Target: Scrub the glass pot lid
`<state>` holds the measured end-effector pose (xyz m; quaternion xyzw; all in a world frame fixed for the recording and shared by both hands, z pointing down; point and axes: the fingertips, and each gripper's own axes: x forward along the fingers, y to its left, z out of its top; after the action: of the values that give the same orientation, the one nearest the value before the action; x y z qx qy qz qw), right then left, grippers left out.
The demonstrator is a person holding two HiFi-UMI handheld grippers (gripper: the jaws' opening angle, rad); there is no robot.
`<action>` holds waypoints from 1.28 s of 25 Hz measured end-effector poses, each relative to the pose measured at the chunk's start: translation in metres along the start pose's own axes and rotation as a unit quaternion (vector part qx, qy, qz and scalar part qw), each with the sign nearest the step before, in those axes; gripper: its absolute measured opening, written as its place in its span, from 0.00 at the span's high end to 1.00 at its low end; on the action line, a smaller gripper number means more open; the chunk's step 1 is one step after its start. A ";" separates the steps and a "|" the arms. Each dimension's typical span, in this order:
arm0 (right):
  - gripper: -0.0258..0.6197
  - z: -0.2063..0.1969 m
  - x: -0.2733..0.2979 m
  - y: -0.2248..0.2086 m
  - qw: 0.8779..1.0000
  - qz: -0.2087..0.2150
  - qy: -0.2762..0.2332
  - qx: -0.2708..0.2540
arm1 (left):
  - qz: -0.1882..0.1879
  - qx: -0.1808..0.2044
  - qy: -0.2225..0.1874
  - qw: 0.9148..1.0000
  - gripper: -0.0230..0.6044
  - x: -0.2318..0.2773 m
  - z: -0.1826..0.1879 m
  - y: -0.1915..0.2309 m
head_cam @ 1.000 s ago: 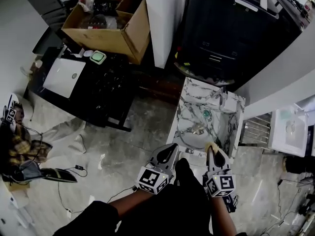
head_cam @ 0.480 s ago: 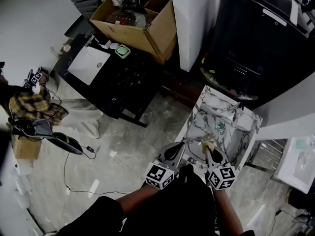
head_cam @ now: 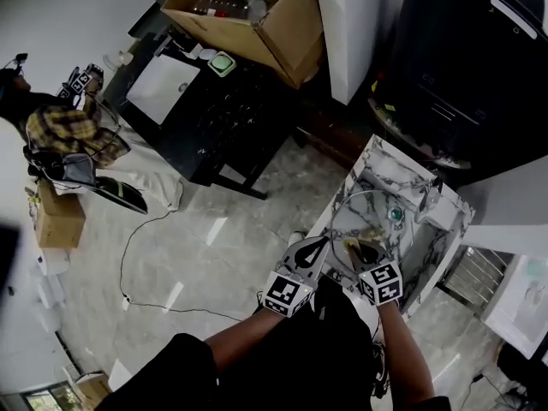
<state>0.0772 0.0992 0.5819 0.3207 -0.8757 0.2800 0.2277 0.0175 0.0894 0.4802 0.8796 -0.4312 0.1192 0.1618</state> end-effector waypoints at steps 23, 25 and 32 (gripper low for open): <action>0.87 -0.103 0.101 -0.027 0.982 0.075 0.171 -0.030 | 0.007 -0.037 0.051 0.998 0.94 0.038 -0.036 0.040; 0.87 -0.102 0.106 -0.032 0.983 0.070 0.164 -0.036 | 0.001 -0.032 0.052 0.998 0.94 0.044 -0.036 0.037; 0.87 -0.097 0.115 -0.039 0.986 0.048 0.147 -0.057 | 0.017 -0.045 0.056 0.997 0.94 0.049 -0.036 0.046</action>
<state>0.0454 0.0864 0.7339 0.2203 -0.8614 0.2842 0.3587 0.0074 0.0417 0.5390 0.8562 -0.4408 0.1516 0.2227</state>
